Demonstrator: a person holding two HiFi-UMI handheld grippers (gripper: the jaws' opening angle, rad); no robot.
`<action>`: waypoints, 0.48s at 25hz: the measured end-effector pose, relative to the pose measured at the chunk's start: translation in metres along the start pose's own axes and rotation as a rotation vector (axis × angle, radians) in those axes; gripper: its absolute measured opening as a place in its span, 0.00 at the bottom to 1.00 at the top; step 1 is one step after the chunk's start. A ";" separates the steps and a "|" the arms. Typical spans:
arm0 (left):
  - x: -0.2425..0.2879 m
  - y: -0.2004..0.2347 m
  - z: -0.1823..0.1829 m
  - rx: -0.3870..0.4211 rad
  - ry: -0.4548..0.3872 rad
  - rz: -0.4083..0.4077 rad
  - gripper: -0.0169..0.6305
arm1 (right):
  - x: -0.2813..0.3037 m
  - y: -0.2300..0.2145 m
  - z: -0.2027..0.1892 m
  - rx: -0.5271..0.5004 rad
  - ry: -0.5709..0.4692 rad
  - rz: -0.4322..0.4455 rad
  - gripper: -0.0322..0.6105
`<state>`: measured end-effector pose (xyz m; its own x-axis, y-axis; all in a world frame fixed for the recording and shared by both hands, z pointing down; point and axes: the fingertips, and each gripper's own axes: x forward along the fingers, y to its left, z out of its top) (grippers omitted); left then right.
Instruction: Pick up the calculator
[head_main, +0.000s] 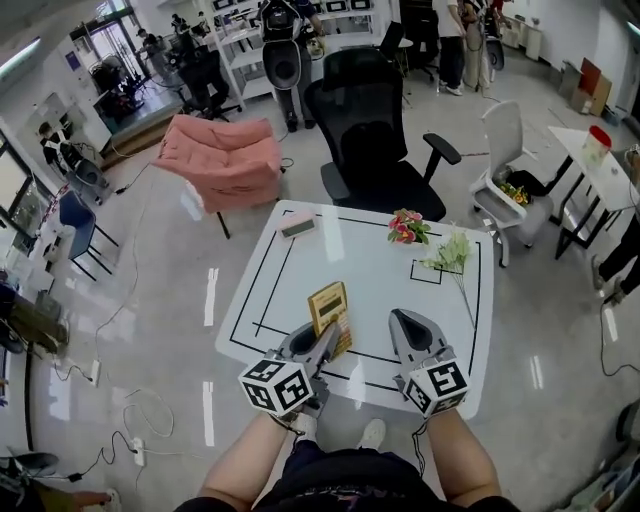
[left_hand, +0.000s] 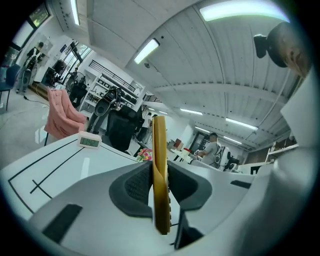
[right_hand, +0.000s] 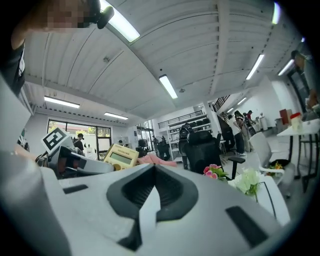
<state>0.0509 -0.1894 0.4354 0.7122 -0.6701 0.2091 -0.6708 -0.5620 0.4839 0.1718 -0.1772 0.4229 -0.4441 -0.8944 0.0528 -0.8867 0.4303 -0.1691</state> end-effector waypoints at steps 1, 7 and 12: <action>-0.009 0.001 0.000 0.007 -0.004 0.011 0.15 | 0.000 0.006 0.000 0.010 -0.001 0.007 0.05; -0.053 0.017 0.006 0.039 -0.035 0.029 0.15 | 0.011 0.050 -0.010 0.005 0.005 0.033 0.05; -0.100 0.043 0.015 0.076 -0.035 0.022 0.15 | 0.024 0.099 -0.018 0.008 0.013 0.009 0.05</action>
<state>-0.0519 -0.1539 0.4230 0.6901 -0.6988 0.1883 -0.7011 -0.5809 0.4135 0.0713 -0.1542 0.4257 -0.4539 -0.8887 0.0644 -0.8816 0.4373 -0.1777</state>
